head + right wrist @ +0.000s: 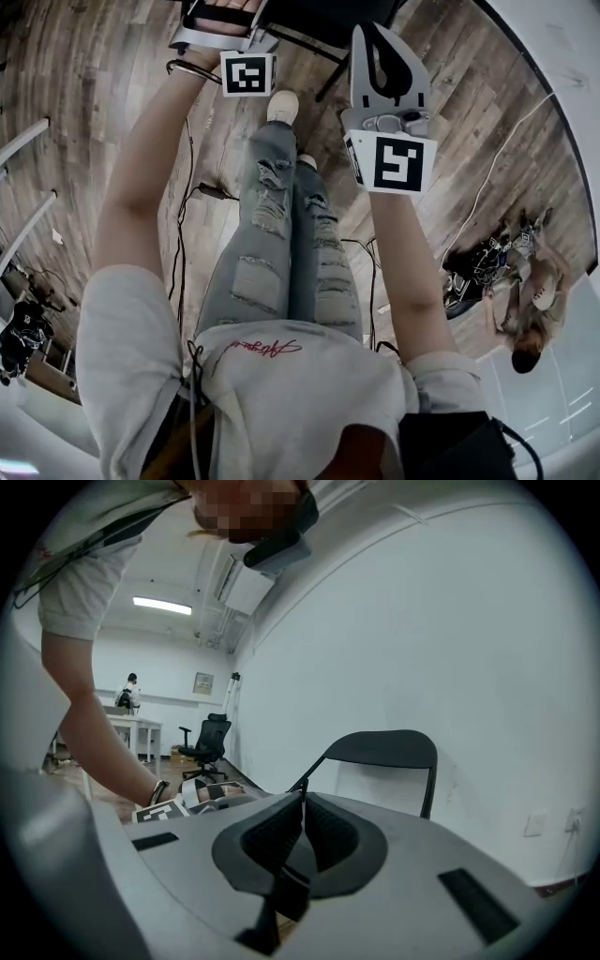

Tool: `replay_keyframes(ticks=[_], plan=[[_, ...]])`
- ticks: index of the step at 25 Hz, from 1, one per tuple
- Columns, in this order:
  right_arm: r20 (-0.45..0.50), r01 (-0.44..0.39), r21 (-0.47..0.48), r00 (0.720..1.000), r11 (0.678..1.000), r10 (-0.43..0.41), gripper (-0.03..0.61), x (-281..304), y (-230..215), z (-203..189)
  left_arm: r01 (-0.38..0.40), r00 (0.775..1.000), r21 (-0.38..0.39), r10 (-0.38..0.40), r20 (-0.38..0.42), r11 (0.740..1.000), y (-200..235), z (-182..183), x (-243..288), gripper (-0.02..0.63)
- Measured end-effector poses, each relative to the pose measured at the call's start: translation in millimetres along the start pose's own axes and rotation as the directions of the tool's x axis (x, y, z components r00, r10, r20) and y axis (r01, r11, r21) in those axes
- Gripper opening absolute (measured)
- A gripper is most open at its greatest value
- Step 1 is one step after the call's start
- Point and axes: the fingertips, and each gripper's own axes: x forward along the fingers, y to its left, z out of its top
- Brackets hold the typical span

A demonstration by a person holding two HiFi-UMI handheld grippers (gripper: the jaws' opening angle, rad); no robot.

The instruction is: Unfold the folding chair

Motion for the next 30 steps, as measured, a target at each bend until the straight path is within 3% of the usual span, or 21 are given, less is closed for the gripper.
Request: replay_keyframes(ticks=[4, 11, 20, 24, 30], plan=[[0.009, 0.013, -0.03, 1.0, 0.999, -0.013, 0.023, -4.2, 13.3, -26.6, -0.047, 0.999, -0.033, 0.046, -0.016, 0.998, -13.8, 3.6, -13.4, 0.202], [0.003, 0.078, 0.017, 0.997, 0.997, -0.078, 0.023, -26.9, 40.6, -69.0, -0.107, 0.994, -0.048, 0.106, -0.018, 0.993, -64.9, 2.8, -56.9, 0.218], [-0.003, 0.081, -0.019, 0.997, 0.997, -0.081, 0.023, -32.9, 89.2, -106.0, -0.176, 0.984, -0.035, 0.175, -0.025, 0.984, -119.0, 2.0, -95.1, 0.249], [-0.02, 0.097, -0.037, 0.995, 0.995, -0.098, 0.023, -39.1, 100.4, -127.6, -0.179, 0.984, -0.022, 0.178, -0.022, 0.984, -143.7, 2.9, -103.0, 0.273], [-0.009, 0.041, -0.094, 0.999, 0.995, -0.042, 0.023, -38.6, 139.4, -141.9, -0.143, 0.99, -0.049, 0.144, 0.012, 0.988, -190.8, 9.2, -125.0, 0.322]])
